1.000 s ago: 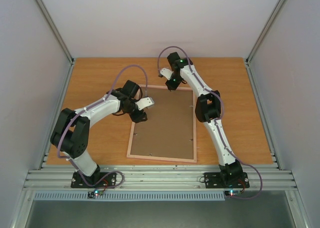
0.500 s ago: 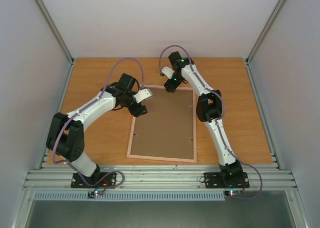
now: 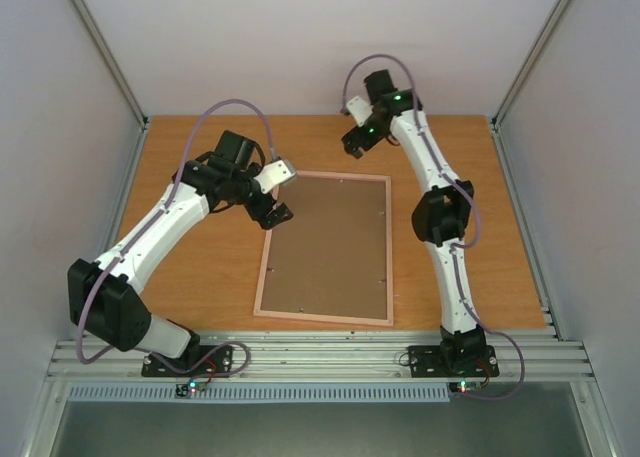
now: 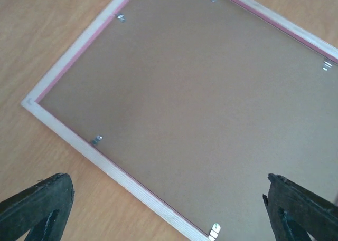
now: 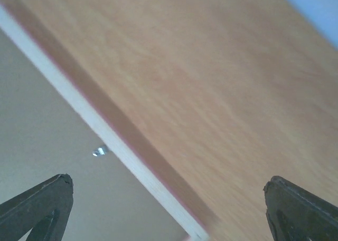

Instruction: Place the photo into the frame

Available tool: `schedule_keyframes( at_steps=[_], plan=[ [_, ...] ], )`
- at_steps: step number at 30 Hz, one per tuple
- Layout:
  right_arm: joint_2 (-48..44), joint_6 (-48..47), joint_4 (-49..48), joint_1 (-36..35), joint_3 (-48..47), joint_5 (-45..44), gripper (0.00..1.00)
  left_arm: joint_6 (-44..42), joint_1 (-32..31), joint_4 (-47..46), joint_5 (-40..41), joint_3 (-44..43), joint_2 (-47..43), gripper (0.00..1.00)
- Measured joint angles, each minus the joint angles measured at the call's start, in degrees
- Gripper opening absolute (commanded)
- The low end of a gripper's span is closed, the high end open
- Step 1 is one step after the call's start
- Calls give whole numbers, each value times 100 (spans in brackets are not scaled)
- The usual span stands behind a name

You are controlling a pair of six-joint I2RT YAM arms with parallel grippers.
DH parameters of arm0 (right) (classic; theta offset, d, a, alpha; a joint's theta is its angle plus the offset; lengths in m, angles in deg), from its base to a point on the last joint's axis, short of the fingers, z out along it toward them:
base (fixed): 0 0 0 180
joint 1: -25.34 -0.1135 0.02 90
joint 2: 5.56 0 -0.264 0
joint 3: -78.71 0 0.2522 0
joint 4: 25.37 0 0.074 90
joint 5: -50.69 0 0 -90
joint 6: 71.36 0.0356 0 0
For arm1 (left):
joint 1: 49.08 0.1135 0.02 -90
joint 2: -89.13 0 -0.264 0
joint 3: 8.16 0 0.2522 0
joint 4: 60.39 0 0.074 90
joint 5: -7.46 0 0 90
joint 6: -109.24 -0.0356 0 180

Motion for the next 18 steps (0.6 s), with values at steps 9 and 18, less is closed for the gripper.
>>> schedule_keyframes(
  at_steps=[9,18],
  plan=[
    [-1427,695,-208,942,988,463,98,-1231,-885,669,-155,994,-761,96],
    [-2988,1029,-634,1329,3517,817,99,-2048,-1921,588,146,2673,-1056,65]
  ],
)
